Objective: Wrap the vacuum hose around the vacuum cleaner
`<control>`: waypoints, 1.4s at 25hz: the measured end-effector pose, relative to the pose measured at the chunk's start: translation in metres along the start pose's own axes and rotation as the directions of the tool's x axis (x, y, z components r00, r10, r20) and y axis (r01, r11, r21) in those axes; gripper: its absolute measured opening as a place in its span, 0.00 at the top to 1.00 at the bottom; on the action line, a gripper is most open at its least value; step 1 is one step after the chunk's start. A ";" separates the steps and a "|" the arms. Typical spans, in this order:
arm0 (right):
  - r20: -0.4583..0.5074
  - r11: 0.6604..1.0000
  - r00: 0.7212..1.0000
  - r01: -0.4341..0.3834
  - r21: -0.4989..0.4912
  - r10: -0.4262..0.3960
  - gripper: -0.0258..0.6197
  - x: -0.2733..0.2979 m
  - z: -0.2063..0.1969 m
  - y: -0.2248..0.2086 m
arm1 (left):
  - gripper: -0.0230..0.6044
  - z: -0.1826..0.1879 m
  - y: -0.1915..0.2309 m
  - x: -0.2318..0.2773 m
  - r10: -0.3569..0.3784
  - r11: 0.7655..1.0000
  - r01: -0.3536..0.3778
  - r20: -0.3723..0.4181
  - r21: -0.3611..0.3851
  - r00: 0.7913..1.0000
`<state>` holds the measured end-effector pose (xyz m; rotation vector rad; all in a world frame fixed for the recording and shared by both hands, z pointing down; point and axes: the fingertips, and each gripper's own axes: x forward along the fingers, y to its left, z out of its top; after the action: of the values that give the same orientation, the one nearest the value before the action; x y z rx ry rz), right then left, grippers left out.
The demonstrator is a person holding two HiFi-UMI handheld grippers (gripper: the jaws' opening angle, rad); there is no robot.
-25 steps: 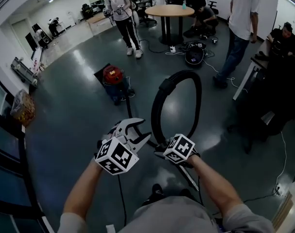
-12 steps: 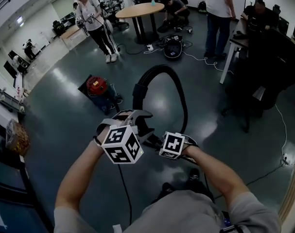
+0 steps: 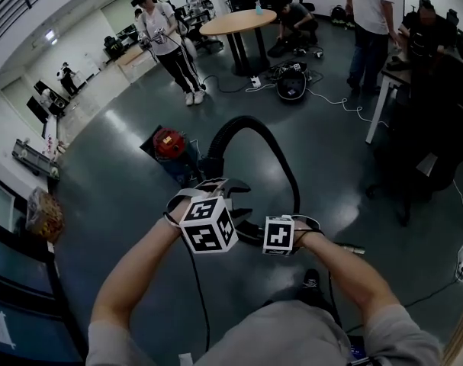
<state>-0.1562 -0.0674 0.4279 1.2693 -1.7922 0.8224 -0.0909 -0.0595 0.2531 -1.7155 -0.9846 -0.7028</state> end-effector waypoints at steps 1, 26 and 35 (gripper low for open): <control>-0.019 1.000 1.000 0.002 -0.017 -0.003 0.86 -0.002 -0.008 -0.010 | 0.68 -0.001 0.004 0.008 -0.021 1.000 0.021 -0.020 -0.004 1.000; -0.440 0.906 0.897 -0.219 -0.362 0.040 0.88 -0.030 -0.164 -0.115 | 0.62 -0.037 -0.037 0.161 -0.438 0.885 0.373 -0.223 -0.278 0.871; -0.602 0.910 0.798 -0.262 -0.321 0.017 0.89 -0.044 -0.173 -0.170 | 0.63 -0.068 -0.021 0.215 -0.514 0.856 0.490 -0.175 -0.162 0.840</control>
<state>0.0533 0.0489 0.4859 0.5289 -1.4421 0.7793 -0.0022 -0.0584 0.4621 -1.4347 -1.2776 -1.2788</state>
